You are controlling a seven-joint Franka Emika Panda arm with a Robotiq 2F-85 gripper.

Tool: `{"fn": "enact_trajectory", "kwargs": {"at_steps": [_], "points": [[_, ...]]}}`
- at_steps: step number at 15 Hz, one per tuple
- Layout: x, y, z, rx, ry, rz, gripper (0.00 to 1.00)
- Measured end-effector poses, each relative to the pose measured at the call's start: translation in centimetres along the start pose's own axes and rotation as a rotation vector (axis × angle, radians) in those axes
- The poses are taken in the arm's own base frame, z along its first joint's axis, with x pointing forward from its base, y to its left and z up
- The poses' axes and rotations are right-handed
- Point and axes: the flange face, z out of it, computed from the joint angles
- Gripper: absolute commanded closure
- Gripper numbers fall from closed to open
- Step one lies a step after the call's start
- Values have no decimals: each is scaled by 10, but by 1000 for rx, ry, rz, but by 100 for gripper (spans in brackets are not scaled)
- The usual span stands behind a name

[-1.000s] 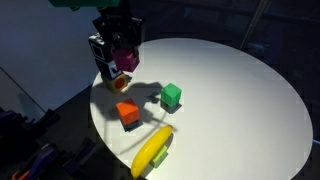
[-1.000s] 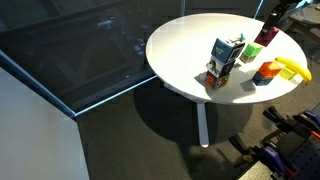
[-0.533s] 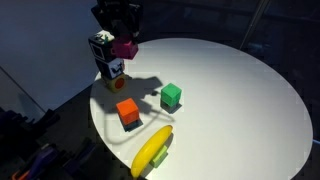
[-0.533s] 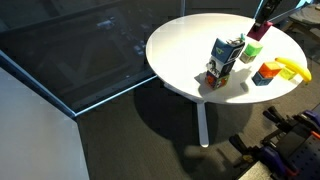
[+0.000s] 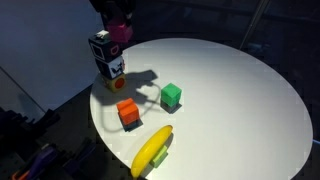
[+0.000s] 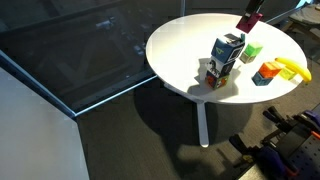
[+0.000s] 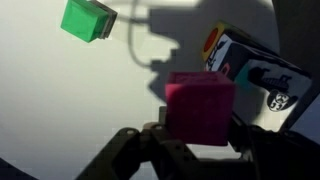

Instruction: Pick up the pink block and put it on the block with the letter d on it

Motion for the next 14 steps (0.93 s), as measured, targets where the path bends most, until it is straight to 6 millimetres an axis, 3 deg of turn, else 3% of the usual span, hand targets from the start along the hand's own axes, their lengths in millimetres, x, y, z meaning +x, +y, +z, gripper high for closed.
{"fn": "enact_trajectory", "kwargs": {"at_steps": [7, 14], "points": [[13, -25, -11, 28, 35, -17, 69], [11, -43, -16, 62, -15, -40, 69]]}}
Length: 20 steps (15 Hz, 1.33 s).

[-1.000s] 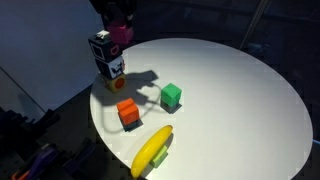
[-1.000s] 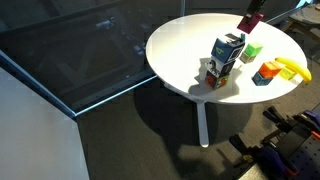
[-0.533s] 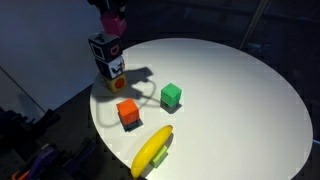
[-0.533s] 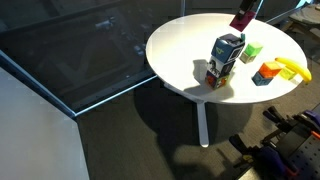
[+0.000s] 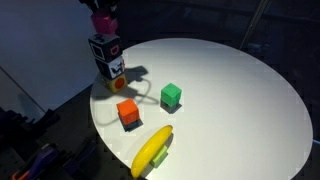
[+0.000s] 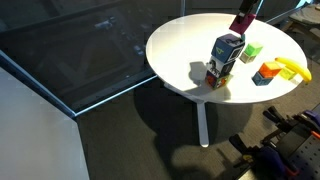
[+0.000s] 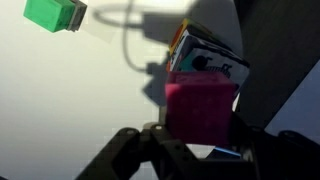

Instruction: Pick up the pink block and put it on the block with the letter d on it

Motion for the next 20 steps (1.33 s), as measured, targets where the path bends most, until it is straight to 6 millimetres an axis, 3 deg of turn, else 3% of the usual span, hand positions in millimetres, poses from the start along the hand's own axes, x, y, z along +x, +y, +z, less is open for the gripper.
{"fn": "enact_trajectory", "kwargs": {"at_steps": [20], "points": [[6, -32, 6, -26, -78, 207, 69]]}}
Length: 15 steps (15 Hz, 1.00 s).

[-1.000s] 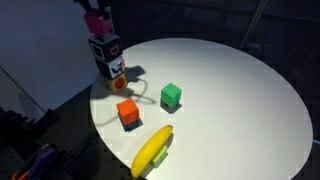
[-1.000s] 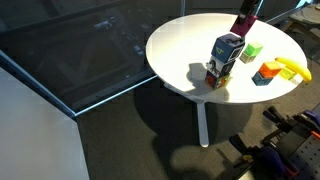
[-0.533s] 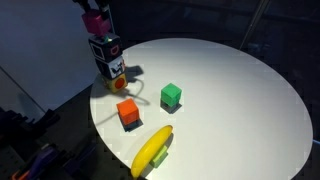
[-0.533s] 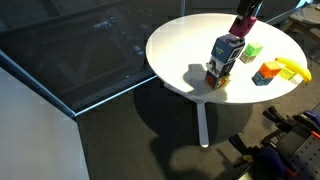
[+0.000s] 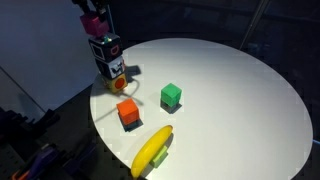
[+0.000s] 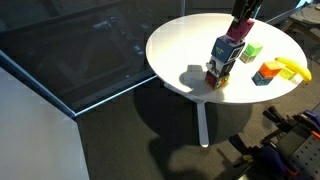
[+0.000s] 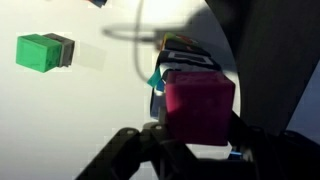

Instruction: Pick up the pink block and put it on the block with the letter d on it

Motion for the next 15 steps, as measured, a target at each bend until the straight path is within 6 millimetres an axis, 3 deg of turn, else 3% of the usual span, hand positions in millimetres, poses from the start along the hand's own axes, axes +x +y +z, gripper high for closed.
{"fn": "enact_trajectory", "kwargs": {"at_steps": [15], "points": [[15, 0, 8, -13, -8, 68, 69]]}}
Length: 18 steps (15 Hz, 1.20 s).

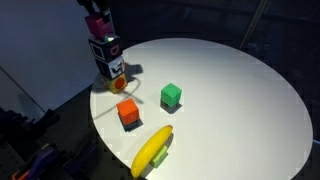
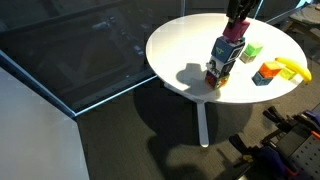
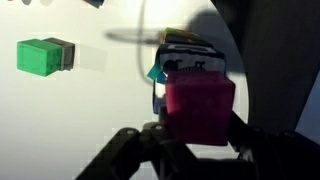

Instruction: Pick up the pink block and put it on the block with the letter d on it

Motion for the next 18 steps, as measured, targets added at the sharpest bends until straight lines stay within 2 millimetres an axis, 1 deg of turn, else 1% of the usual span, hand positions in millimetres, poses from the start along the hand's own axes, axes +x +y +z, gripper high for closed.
{"fn": "enact_trajectory", "kwargs": {"at_steps": [12, 13, 14, 15, 16, 17, 18], "points": [[9, 1, 8, 0, -9, 3, 69], [9, 1, 9, 0, -10, 3, 32], [9, 1, 9, 0, -12, 3, 17], [9, 1, 10, 0, -13, 3, 12], [9, 1, 11, 0, -14, 3, 3], [9, 1, 11, 0, -14, 3, 0], [9, 1, 11, 0, -14, 3, 0]]}}
